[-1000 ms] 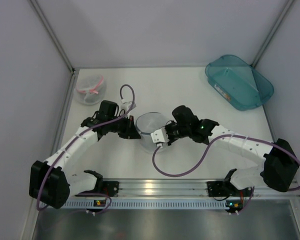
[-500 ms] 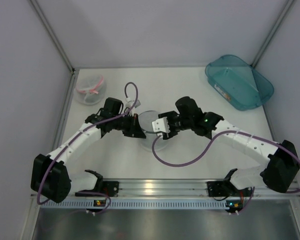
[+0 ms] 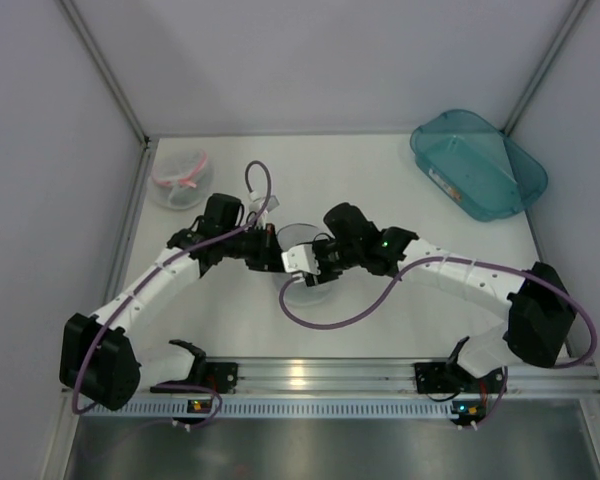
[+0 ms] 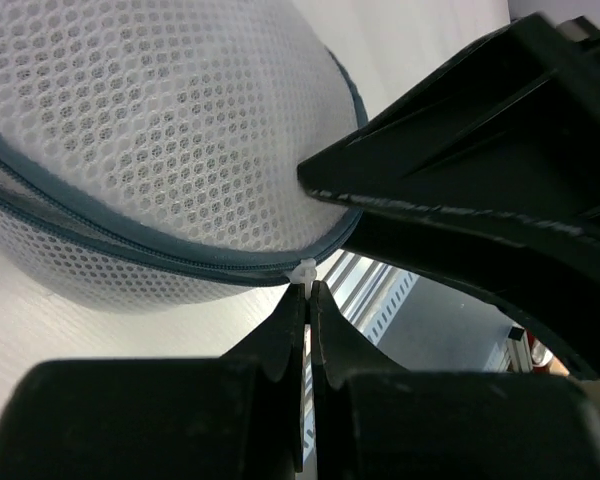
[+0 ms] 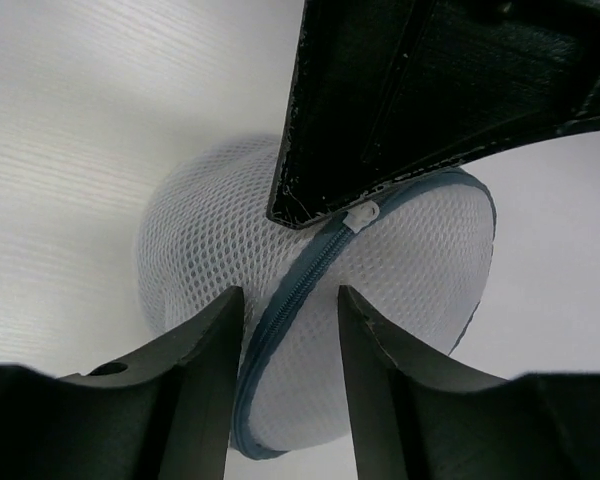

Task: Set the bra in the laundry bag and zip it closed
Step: Zip the laundry bag at the center of the board.

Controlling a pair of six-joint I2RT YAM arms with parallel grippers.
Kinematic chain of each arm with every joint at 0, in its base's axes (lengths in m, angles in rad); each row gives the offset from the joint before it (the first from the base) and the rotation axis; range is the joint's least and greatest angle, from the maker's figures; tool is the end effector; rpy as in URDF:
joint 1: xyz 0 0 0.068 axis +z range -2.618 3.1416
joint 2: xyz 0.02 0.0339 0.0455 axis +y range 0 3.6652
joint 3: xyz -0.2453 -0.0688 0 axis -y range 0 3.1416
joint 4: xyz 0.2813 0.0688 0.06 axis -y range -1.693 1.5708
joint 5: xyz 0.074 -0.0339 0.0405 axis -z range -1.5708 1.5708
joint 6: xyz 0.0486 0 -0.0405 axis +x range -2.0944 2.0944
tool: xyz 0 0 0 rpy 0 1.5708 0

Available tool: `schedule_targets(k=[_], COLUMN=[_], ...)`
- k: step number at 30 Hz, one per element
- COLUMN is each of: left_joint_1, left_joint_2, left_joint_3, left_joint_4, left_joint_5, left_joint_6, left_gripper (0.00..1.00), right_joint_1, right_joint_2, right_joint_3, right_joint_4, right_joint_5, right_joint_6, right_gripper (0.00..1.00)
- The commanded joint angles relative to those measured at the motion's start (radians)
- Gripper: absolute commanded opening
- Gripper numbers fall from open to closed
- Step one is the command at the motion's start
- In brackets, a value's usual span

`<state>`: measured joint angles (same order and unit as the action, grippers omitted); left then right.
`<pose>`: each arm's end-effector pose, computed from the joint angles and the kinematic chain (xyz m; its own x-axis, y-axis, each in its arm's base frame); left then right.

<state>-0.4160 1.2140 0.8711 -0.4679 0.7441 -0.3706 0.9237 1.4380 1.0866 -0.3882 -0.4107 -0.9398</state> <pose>0.2566 -0.1493 0.2257 -0.8803 0.0976 -0.4643 0.4348 0.5576 -0.7071 0.2015 0.2988 0.2362 0.4945 -0.5735 -0.6531 -0.8645 -0.2469 -0.4377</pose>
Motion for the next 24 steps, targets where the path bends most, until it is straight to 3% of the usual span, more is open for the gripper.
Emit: schedule_targets(k=[1,4,6,8,20,21,23,24], left_joint_1=[-0.003,-0.001,0.003,0.008,0.051,0.052,0.052,0.052], left_joint_2=[-0.041,-0.054,-0.065,-0.070,-0.076,-0.071,-0.064,-0.061], left_joint_3=[-0.001,-0.007,-0.012,-0.024,-0.040,-0.037,-0.031,-0.023], left_joint_4=[0.063,0.063,0.060,0.052,0.017,0.017,0.015,0.017], left_joint_5=[0.021,0.015,0.008,-0.020,-0.057,-0.049,-0.029,-0.023], left_joint_6=[-0.021,-0.016,-0.002,0.016,0.096,0.098,0.091,0.087], left_gripper=[0.00,0.00,0.00,0.00,0.00,0.00,0.00,0.00], right_joint_1=[0.021,0.020,0.012,0.012,-0.149,-0.157,-0.164,-0.164], right_joint_2=[0.035,0.050,0.024,-0.020,-0.143,-0.140,-0.126,-0.120], right_joint_3=[0.062,0.059,0.046,0.009,-0.189,-0.189,-0.159,-0.119], right_joint_4=[0.051,0.055,0.058,0.063,0.107,0.112,0.089,0.060], right_joint_5=[0.022,0.052,0.055,0.061,0.050,0.052,0.061,0.061], right_joint_6=[0.041,0.041,0.021,-0.025,-0.284,-0.286,-0.278,-0.266], right_gripper=[0.42,0.15,0.04,0.00,0.00,0.02,0.17,0.34])
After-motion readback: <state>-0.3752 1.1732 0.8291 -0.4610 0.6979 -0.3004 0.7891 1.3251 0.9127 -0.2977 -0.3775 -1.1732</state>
